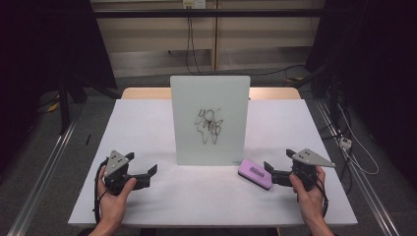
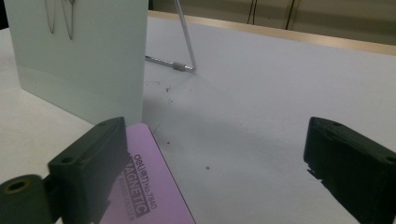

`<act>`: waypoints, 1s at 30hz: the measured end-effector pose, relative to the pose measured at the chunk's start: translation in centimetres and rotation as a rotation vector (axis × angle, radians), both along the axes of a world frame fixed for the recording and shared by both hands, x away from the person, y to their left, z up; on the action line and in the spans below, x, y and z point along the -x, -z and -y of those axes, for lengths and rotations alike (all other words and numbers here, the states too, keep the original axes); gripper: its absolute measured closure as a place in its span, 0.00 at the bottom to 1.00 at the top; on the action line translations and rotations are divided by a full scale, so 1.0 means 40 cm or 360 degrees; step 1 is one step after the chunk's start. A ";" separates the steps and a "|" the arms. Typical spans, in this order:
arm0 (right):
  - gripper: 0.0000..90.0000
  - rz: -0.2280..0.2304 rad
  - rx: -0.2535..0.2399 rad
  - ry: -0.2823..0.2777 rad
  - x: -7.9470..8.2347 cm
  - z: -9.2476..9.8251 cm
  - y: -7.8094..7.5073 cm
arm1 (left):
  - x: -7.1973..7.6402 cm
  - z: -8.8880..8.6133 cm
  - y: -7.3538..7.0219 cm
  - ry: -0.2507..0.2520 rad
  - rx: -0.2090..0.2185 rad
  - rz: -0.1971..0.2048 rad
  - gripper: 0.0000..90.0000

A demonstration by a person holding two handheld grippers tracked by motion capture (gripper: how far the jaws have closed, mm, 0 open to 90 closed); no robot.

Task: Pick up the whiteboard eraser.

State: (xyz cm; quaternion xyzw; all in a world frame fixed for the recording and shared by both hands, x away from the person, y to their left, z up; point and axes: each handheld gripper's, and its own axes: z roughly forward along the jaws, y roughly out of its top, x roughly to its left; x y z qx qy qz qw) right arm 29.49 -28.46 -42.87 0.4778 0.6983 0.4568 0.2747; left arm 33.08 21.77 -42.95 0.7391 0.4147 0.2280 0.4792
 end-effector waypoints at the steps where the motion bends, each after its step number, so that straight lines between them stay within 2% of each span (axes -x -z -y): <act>1: 0.08 -0.0002 -0.0006 -0.0008 -0.002 0.002 -0.002 | -0.001 -0.001 0.001 -0.0002 -0.0003 0.0000 0.07; 6: 0.05 -0.0046 -0.0037 -0.0039 -0.005 0.006 -0.001 | 0.002 0.005 0.000 0.0010 0.0008 0.0013 0.07; 12: 0.06 -0.0122 -0.0011 -0.0068 -0.009 0.005 -0.002 | 0.007 0.016 0.000 0.0040 0.0012 0.0027 0.07; 15: 0.05 -0.0136 -0.0006 -0.0093 -0.009 0.003 -0.001 | 0.008 0.017 0.001 0.0046 0.0007 0.0022 0.07; 16: 0.15 -0.0134 0.0040 -0.0101 -0.009 -0.004 -0.006 | 0.010 0.017 0.002 0.0055 -0.0010 0.0021 0.07; 18: 0.09 -0.0142 0.0021 -0.0139 -0.009 -0.011 -0.012 | 0.010 0.018 0.003 0.0069 -0.0020 0.0014 0.07; 20: 0.06 -0.0144 0.0050 -0.0163 -0.011 -0.021 -0.017 | 0.007 0.022 0.008 0.0097 -0.0027 -0.0011 0.07; 23: 0.06 -0.0218 -0.0002 -0.0270 -0.020 -0.028 -0.019 | 0.005 0.026 0.008 0.0116 -0.0042 -0.0014 0.07; 25: 0.06 -0.0253 0.0017 -0.0309 -0.025 -0.034 -0.022 | 0.005 0.030 0.009 0.0139 -0.0046 -0.0019 0.07; 26: 0.06 -0.0269 0.0014 -0.0323 -0.028 -0.037 -0.024 | 0.007 0.034 0.012 0.0177 -0.0080 -0.0021 0.07; 27: 0.07 -0.0287 0.0016 -0.0340 -0.031 -0.042 -0.025 | 0.007 0.035 0.013 0.0182 -0.0084 -0.0022 0.07; 29: 0.06 -0.0282 0.0063 -0.0368 -0.034 -0.055 -0.028 | 0.007 0.037 0.014 0.0194 -0.0088 -0.0028 0.07; 30: 0.05 -0.0279 0.0062 -0.0381 -0.036 -0.060 -0.030 | 0.007 0.037 0.013 0.0195 -0.0091 -0.0026 0.07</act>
